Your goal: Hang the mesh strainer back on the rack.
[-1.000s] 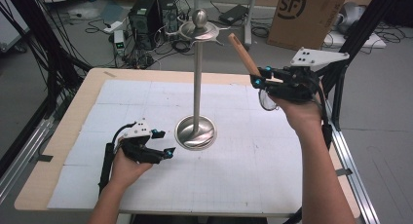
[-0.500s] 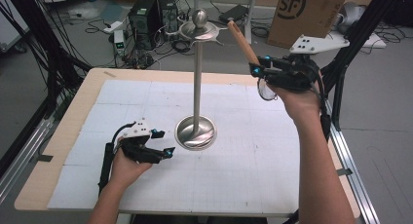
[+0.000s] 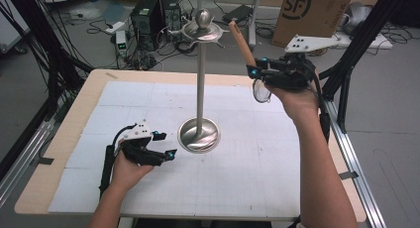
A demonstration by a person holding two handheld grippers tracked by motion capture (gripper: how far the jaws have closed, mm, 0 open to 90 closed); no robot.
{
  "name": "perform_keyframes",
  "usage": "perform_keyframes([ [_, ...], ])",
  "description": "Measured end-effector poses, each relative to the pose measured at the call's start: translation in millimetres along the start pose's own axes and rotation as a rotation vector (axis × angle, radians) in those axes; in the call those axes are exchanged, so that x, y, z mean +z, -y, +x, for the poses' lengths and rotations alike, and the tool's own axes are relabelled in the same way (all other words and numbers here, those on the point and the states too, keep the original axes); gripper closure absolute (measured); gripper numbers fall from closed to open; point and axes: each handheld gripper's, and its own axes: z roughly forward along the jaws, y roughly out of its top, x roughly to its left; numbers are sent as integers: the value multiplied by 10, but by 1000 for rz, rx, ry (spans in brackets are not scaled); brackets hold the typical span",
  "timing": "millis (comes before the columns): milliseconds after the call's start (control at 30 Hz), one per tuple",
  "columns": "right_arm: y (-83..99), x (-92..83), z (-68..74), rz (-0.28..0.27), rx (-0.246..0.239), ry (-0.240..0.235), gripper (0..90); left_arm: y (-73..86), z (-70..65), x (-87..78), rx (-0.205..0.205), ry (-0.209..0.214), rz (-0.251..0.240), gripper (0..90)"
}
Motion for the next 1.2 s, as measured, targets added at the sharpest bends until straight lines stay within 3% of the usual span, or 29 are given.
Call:
perform_keyframes([
  [1200,43,279,242,74,-52,-76,683,-5,-2,-13,2,2,-6,278],
])
